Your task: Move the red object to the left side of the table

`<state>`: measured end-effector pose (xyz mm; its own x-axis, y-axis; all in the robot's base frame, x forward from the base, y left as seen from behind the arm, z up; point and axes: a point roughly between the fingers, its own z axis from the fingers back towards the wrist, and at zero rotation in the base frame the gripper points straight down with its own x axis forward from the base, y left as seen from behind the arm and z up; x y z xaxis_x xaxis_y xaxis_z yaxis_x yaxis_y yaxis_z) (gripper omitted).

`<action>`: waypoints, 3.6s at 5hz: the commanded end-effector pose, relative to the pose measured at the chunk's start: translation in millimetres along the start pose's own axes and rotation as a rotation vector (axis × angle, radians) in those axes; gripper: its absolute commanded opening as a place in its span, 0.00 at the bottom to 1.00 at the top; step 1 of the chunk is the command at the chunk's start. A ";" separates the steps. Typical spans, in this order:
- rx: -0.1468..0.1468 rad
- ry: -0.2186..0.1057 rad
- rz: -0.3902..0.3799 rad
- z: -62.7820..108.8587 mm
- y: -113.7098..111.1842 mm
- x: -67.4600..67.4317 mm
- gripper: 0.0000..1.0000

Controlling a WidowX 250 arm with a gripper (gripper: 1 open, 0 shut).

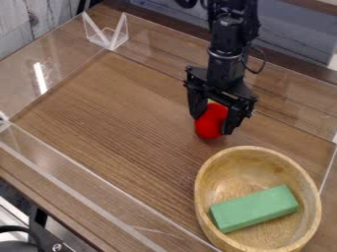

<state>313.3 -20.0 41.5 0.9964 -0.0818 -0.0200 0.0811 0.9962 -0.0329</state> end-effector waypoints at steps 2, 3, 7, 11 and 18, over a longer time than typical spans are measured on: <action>0.002 -0.102 0.000 30.8 2.7 -5.2 1.00; 0.011 -0.123 0.010 33.5 4.7 -7.7 1.00; 0.032 -0.140 0.033 35.2 12.3 -2.2 1.00; 0.033 -0.171 0.101 54.9 23.3 -3.0 0.00; 0.012 -0.121 -0.213 7.5 7.9 -5.8 1.00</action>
<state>304.5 -10.9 39.7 0.9577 -0.2781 0.0746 0.2803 0.9597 -0.0205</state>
